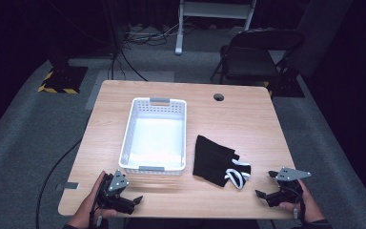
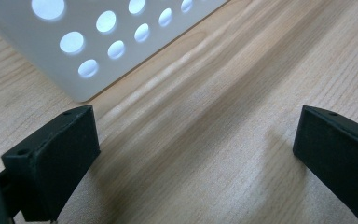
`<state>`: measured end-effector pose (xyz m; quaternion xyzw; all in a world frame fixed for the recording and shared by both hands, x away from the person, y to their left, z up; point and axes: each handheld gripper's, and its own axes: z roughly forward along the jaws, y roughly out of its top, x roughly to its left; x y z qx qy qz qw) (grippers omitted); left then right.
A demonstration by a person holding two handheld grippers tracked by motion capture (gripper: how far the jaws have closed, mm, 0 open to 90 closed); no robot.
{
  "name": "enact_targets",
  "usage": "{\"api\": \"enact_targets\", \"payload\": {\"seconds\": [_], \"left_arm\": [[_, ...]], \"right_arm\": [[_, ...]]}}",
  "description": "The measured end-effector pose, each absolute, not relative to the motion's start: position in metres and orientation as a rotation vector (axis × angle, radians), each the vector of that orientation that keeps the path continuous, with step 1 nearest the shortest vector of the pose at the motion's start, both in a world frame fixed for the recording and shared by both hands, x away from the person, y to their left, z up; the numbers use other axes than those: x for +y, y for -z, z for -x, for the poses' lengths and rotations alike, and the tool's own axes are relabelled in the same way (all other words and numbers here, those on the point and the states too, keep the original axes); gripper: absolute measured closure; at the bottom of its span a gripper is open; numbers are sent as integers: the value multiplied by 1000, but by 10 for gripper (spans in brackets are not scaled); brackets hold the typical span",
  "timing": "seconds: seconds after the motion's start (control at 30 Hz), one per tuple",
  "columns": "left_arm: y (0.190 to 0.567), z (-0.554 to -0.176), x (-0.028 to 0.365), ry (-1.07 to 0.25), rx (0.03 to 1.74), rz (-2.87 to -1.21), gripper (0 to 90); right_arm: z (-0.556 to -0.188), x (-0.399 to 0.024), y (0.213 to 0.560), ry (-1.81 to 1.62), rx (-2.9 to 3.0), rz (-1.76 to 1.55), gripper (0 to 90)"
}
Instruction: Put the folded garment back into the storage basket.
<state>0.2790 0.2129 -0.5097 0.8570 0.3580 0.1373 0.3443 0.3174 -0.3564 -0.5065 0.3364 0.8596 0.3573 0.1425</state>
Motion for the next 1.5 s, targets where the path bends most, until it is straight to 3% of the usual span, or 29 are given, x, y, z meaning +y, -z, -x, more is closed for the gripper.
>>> {"api": "enact_targets", "payload": {"seconds": [0.9, 1.5], "left_arm": [[510, -279, 213, -358, 932, -2221, 2], [510, -279, 213, -357, 931, -2222, 2]], "right_arm": [[-318, -355, 502, -968, 2492, -1011, 38], [-314, -338, 479, -926, 2492, -923, 41]]}}
